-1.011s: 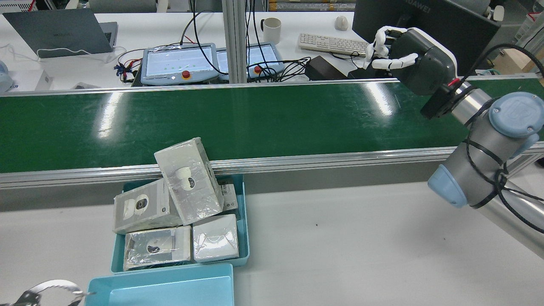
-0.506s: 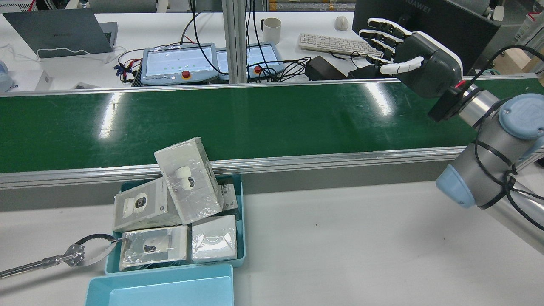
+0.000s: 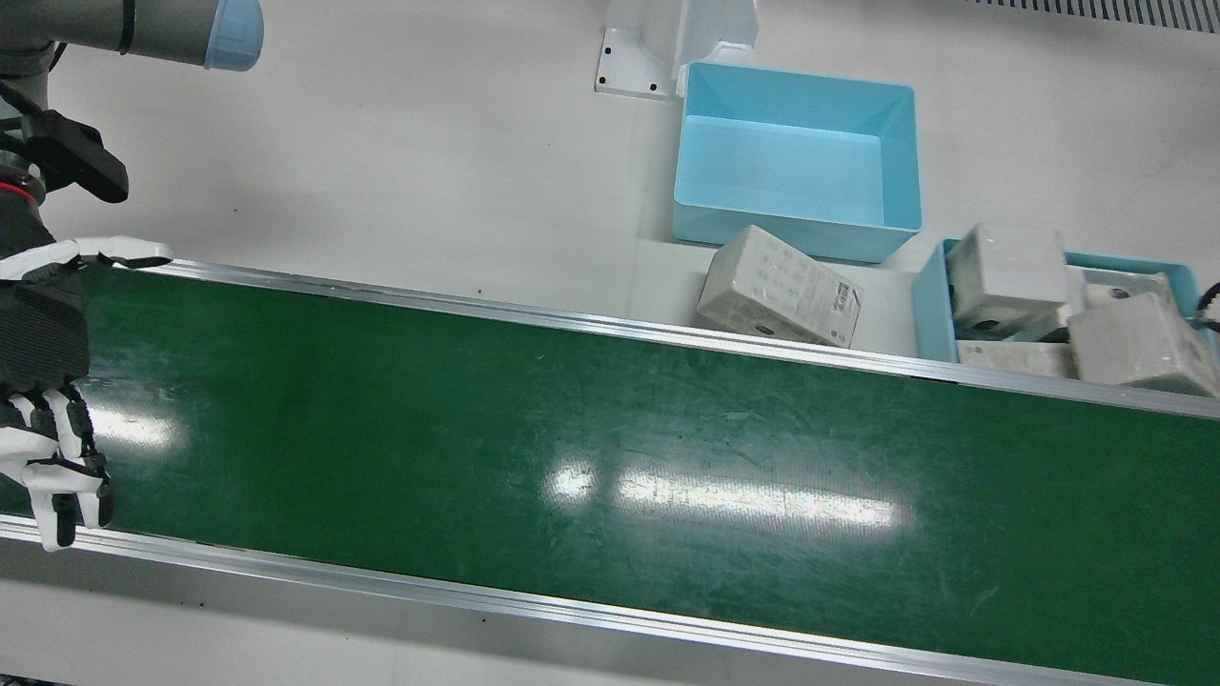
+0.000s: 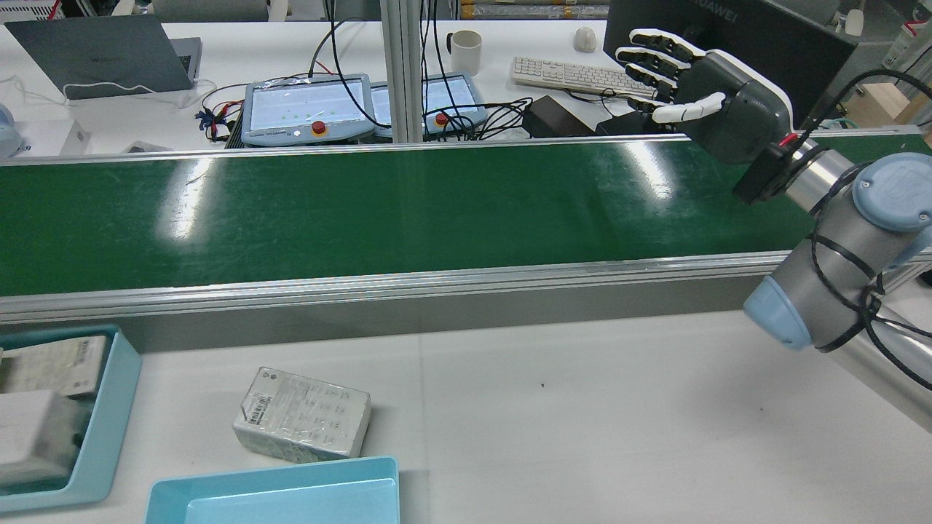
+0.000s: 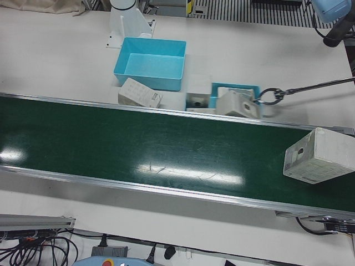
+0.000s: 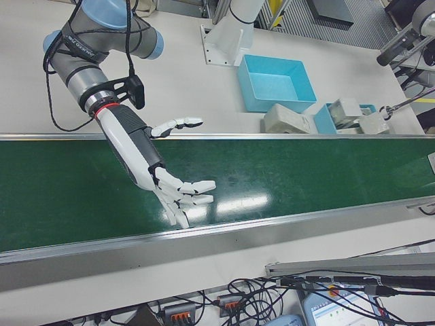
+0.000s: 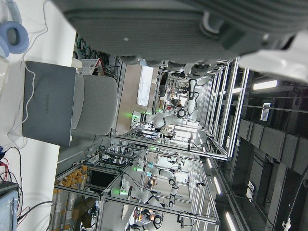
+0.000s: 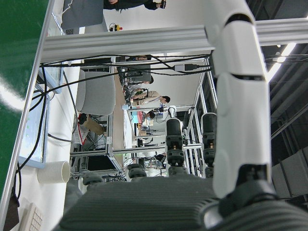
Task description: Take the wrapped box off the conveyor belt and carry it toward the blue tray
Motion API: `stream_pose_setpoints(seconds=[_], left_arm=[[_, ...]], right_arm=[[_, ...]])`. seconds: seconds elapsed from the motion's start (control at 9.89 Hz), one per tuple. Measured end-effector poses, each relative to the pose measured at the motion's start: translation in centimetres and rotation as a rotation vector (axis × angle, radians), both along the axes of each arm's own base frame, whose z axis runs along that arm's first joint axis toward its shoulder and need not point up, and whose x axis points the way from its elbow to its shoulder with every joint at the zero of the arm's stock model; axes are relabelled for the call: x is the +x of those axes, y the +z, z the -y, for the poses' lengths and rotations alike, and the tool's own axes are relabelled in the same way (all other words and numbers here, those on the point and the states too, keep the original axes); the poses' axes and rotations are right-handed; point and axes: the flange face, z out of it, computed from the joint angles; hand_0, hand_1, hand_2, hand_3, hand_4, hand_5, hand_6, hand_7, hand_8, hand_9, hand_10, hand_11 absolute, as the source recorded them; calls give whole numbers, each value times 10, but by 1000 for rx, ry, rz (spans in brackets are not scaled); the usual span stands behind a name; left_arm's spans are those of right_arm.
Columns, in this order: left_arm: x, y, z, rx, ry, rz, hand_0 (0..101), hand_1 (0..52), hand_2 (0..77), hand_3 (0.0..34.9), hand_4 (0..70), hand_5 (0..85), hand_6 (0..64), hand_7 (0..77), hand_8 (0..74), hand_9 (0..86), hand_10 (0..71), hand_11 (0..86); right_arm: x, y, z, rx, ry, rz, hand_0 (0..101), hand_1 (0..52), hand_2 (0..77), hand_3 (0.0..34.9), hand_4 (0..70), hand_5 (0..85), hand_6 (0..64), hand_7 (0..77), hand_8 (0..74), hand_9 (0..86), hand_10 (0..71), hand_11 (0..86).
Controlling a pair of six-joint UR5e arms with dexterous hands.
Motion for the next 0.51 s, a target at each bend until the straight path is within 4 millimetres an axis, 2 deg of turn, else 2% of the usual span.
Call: stream_pose_setpoints(seconds=[0.2,0.3,0.4,0.51], left_arm=[[0,0,0,0,0,0,0,0,5,0,0,11,0,0,5,0,5,0],[0,0,0,0,0,0,0,0,5,0,0,11,0,0,5,0,5,0],[0,0,0,0,0,0,0,0,5,0,0,11,0,5,0,0,0,0],[0,0,0,0,0,0,0,0,5,0,0,16,0,0,0,0,5,0]], right_arm=[[16,-18,6,-6,24,0,498,175,158,260,136,256,38,240,0,22,0,16],[22,-23,5,-13,30,-3,496,169,169,248,109,262,33,235,0,33,0,16],[29,-25,3,-19,34,-7,504,196,196,200,115,262,33,229,5,49,0,16],[34,-21,-5,-22,36,-19,504,196,196,200,115,262,33,229,5,49,0,16]])
